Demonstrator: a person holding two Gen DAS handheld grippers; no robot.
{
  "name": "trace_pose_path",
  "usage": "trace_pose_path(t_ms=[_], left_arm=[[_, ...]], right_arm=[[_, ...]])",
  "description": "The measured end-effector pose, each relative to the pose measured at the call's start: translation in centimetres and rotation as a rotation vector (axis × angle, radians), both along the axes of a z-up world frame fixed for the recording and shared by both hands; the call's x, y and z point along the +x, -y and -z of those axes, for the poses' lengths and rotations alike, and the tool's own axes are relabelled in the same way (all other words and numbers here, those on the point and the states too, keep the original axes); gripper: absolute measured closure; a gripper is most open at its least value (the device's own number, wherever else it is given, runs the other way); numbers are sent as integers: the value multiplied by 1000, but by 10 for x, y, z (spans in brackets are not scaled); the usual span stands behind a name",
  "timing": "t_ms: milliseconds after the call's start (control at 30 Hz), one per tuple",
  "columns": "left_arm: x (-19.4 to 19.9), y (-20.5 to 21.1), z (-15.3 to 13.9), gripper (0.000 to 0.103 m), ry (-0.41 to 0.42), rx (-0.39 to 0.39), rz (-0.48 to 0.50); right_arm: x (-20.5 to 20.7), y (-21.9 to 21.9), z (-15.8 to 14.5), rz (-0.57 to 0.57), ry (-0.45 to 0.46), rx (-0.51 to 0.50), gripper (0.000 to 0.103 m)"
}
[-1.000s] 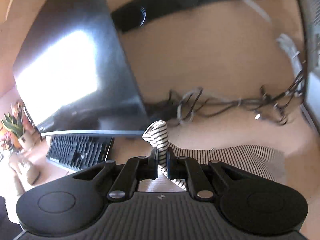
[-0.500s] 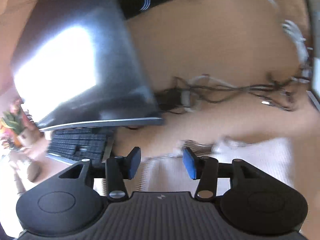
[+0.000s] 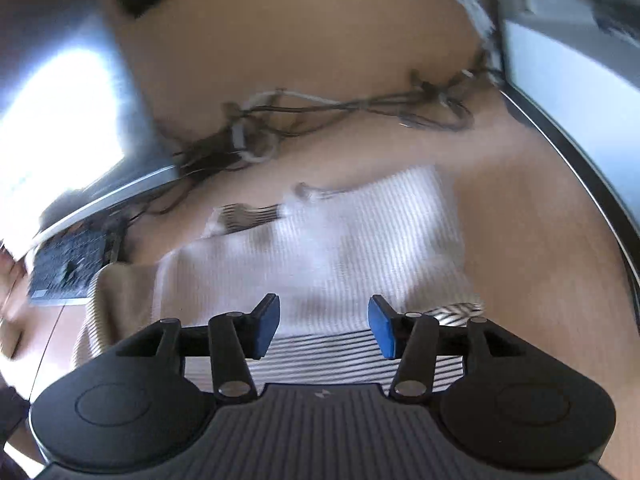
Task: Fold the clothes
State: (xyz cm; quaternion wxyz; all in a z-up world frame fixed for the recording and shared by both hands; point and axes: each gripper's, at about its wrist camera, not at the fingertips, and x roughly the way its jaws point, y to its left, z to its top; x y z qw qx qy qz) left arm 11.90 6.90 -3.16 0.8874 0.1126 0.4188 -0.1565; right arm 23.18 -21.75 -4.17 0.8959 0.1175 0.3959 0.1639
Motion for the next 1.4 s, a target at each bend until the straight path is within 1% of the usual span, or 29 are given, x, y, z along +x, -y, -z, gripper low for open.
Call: trace_pose_path(t_ms=[33,100,133,167,267,333,367,400,433,467,600,633,667,700,833,867,900,933,967,1000,1033,1067,1100,1133,1200,1233,1267,1300,1400], left_arm=[[1,2,1,23,0,6,12],[3,5,0,47,6,4,24],[5,4,-4,74,14,-10,19],[7,3,-8,84,23,-24,15],[12,1,-19,84,49,-67,0],[17,-1,-28,84,67,-100,-12],[19,-2,-33,84,72,-114,-16],[21,-3,-37,84,75,-125,-19],[22,-4,-39,84,79,-131,-22],[23,-4,-41,86,82,-134,-25],[25,-6,-48,86,96,-146,-35],[26,-7,-50,90,99,-149,-38],[26,-7,-52,99,102,-152,-40],[27,-8,-54,99,106,-155,-43],[27,-21,-59,96,108,-178,-86],[24,-25,-61,93,114,-176,-92],[21,-28,-61,87,112,-173,-83],[18,-31,-60,72,106,-171,-70],[14,-33,-60,54,100,-168,-56],[11,-32,-58,47,86,-169,-34],[9,-30,-55,35,68,-170,-8],[5,-25,-51,26,51,-164,25],[2,-18,-45,23,37,-140,56],[-1,-10,-38,23,24,-109,85],[-5,3,-24,25,5,-40,132],[-7,7,-15,47,6,4,144],[-8,9,-8,85,4,42,147],[-7,7,-3,88,-8,58,135],[0,-6,-7,88,-29,-42,70]], right_arm=[[-5,-2,-5,-20,2,4,52],[-14,-6,-15,-54,-5,18,51],[-19,-7,-19,-69,-13,30,51],[-25,-9,-23,-93,-22,49,51],[-44,-23,-30,-192,-71,119,51],[-57,-37,-31,-294,-102,141,52],[-64,-45,-31,-344,-107,136,55],[-69,-54,-30,-383,-106,129,63],[-73,-61,-29,-408,-108,125,65],[-74,-66,-27,-415,-110,125,65],[-67,-87,-22,-405,-115,134,65],[-66,-92,-20,-402,-114,133,65],[-66,-97,-19,-402,-107,121,65],[-66,-102,-18,-404,-100,103,65],[-62,-110,-10,-397,-112,61,65],[-62,-109,-9,-400,-117,49,65],[-66,-105,-10,-420,-119,32,65],[-70,-99,-11,-440,-125,21,65],[-72,-92,-12,-454,-151,31,65],[-74,-86,-12,-464,-178,45,65],[-73,-80,-11,-456,-210,72,65],[-73,-75,-10,-448,-242,100,65],[-72,-71,-8,-439,-268,122,64],[-72,-70,-8,-426,-273,121,64],[-71,-69,-7,-402,-282,120,64],[-73,-69,-7,-402,-280,122,64],[-75,-71,-9,-410,-274,118,63],[-79,-74,-11,-423,-259,102,60],[-88,-85,-11,-457,-213,35,57]])
